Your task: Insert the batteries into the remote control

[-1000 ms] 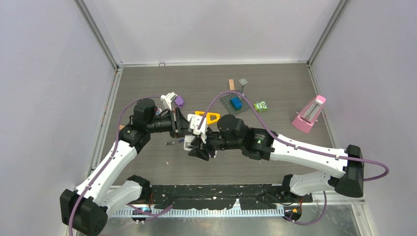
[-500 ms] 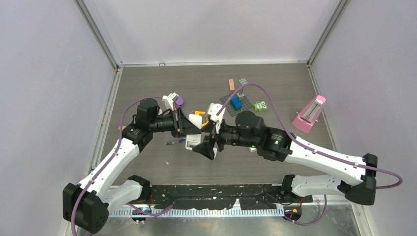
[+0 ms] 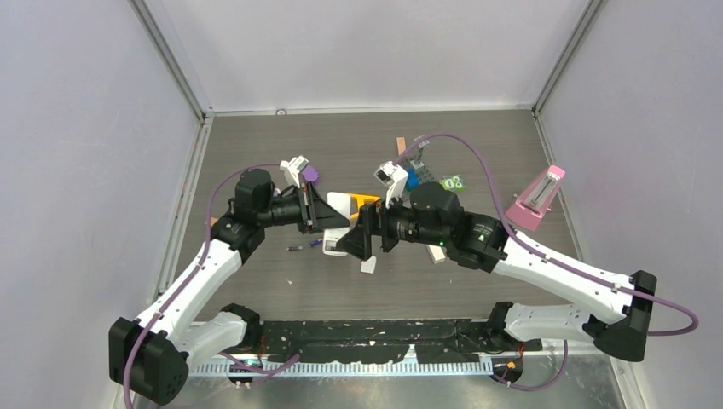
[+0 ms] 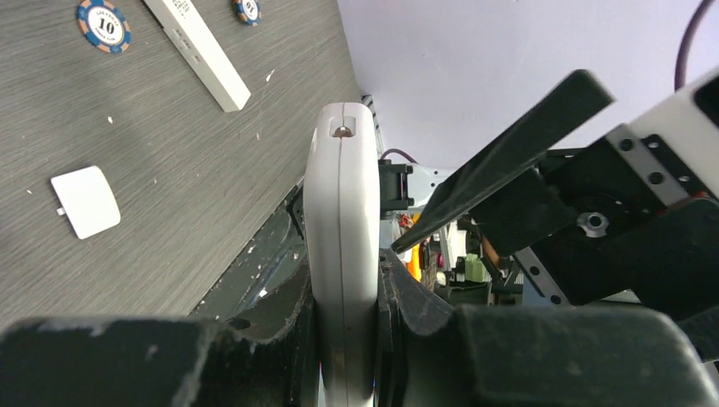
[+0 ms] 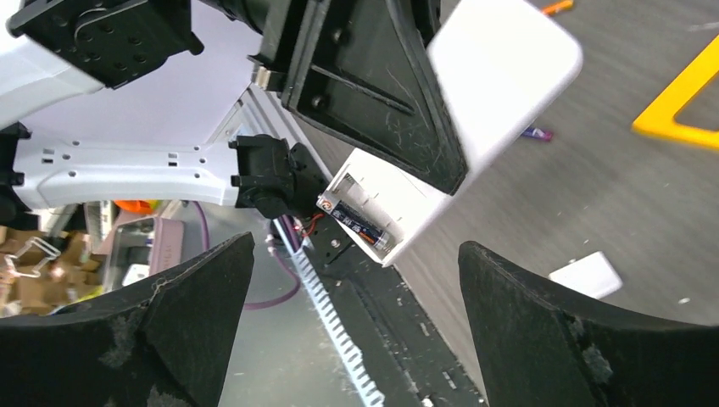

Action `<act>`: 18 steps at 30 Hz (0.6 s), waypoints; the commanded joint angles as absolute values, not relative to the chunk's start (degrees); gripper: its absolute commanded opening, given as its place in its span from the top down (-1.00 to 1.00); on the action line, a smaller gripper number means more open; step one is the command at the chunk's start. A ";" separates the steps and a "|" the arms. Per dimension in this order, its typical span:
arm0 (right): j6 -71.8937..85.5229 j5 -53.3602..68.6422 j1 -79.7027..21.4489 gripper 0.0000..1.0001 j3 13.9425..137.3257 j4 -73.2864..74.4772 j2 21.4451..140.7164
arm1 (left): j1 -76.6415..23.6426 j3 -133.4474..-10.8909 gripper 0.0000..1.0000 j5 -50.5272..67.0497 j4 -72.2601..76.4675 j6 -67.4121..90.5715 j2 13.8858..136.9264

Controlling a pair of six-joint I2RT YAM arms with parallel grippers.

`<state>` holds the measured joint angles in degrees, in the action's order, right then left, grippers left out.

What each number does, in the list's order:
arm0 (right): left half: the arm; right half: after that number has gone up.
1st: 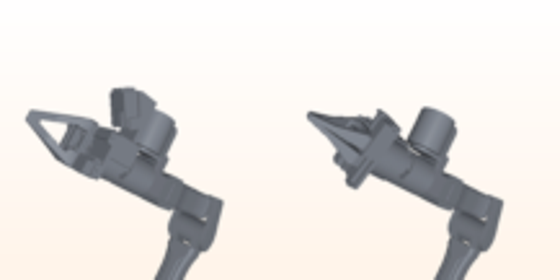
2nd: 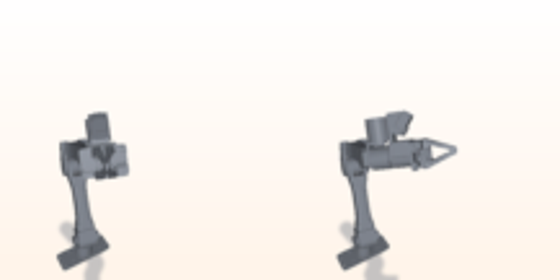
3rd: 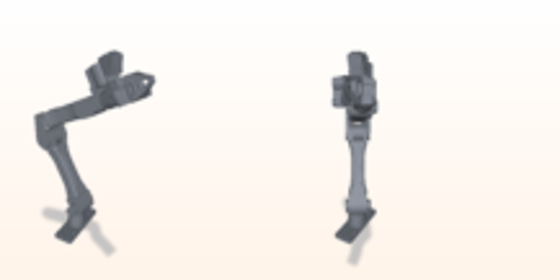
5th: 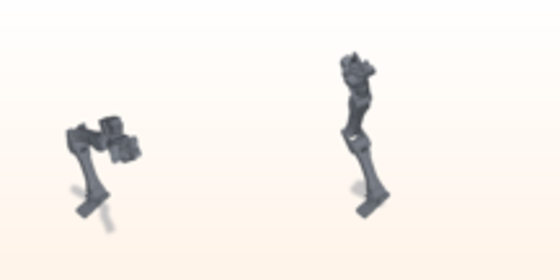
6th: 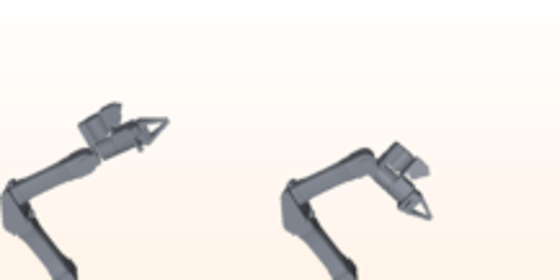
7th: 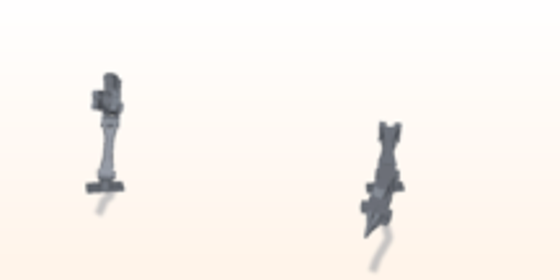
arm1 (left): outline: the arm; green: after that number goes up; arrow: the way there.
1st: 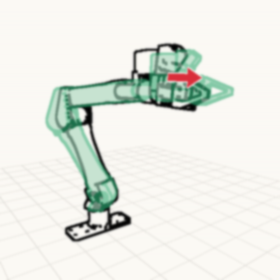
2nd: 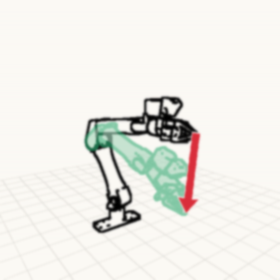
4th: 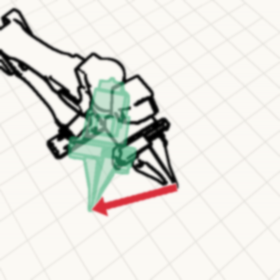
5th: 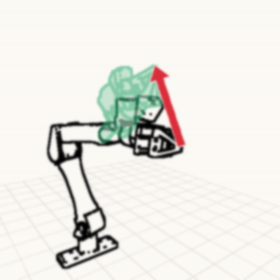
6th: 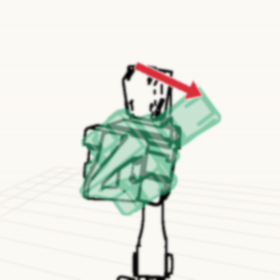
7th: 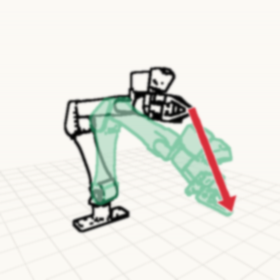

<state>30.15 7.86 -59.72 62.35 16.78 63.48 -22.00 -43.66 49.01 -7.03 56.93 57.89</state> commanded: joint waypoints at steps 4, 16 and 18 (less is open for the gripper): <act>44.06 10.71 -58.59 -0.91 61.23 13.50 65.03 | -22.01 -44.91 1.00 49.47 -2.12 58.36 56.74; 52.43 16.59 -57.14 -0.91 55.35 0.87 68.69 | -22.00 -44.24 1.00 49.84 -0.43 59.89 56.36; 53.33 17.49 -57.13 -0.91 54.94 -0.64 69.41 | -22.03 -43.96 1.00 49.90 -0.35 59.99 56.44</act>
